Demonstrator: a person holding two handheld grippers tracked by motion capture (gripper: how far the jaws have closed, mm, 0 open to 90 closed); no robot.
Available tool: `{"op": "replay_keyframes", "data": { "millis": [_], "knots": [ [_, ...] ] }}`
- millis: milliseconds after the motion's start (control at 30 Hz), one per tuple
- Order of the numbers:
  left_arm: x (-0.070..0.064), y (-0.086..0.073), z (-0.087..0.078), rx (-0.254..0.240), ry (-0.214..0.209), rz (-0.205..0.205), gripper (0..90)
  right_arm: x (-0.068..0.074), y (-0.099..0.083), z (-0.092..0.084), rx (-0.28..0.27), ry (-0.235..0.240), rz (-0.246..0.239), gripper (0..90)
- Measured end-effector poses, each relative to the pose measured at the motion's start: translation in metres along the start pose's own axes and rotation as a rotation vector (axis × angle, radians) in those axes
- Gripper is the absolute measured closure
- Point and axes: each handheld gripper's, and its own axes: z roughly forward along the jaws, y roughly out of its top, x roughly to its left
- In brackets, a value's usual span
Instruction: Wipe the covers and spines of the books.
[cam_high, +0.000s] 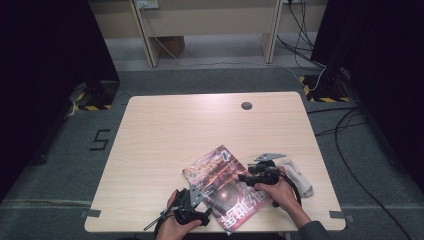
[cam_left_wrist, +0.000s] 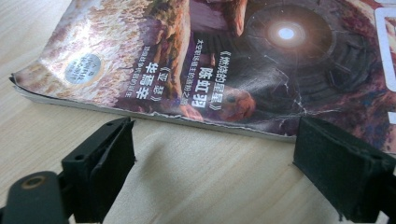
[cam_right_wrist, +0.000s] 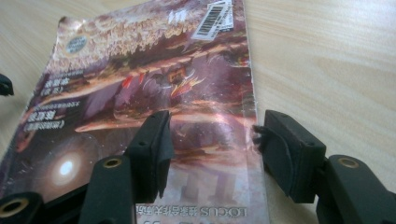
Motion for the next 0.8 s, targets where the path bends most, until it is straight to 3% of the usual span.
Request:
{"op": "replay_keyframes", "data": {
  "millis": [133, 233, 400, 467, 500, 533, 567, 600, 633, 667, 800],
  "knots": [
    [0.002, -0.001, 0.001, 0.003, 0.006, -0.014, 5.6, -0.004, -0.002, -0.004, -0.009, 0.032, 0.094, 43.3],
    [0.002, -0.001, 0.002, 0.012, 0.011, -0.018, 2.4, -0.005, -0.003, -0.008, -0.012, 0.05, 0.127, 43.0],
    [0.003, -0.001, 0.002, 0.018, 0.02, -0.014, 0.8, -0.001, 0.001, -0.019, -0.053, 0.095, 0.122, 43.3],
    [0.003, -0.001, 0.001, 0.018, 0.014, -0.019, 0.2, 0.003, 0.0, -0.023, -0.062, 0.167, 0.138, 48.9],
    [0.003, -0.001, 0.002, 0.017, 0.014, -0.021, 0.2, 0.005, 0.0, -0.023, -0.051, 0.227, 0.143, 52.3],
    [0.003, -0.001, 0.001, 0.018, 0.017, -0.015, 0.2, 0.01, -0.001, -0.023, -0.03, 0.265, 0.13, 53.1],
    [0.002, -0.001, 0.001, 0.019, 0.017, -0.012, 0.3, 0.023, 0.0, -0.024, 0.02, 0.175, 0.017, 54.1],
    [0.002, -0.001, 0.001, 0.017, 0.018, -0.009, 0.3, 0.023, 0.0, -0.024, 0.02, 0.175, 0.017, 54.1],
    [0.002, -0.001, 0.001, 0.015, 0.019, -0.01, 0.9, 0.031, 0.004, -0.025, 0.061, 0.127, -0.063, 55.8],
    [0.002, -0.001, 0.001, 0.013, 0.017, -0.013, 0.9, 0.031, 0.004, -0.025, 0.061, 0.127, -0.063, 55.8],
    [0.002, -0.001, 0.001, 0.015, 0.014, -0.01, 1.6, 0.034, 0.006, -0.027, 0.076, 0.078, -0.154, 63.2]
  ]
}}
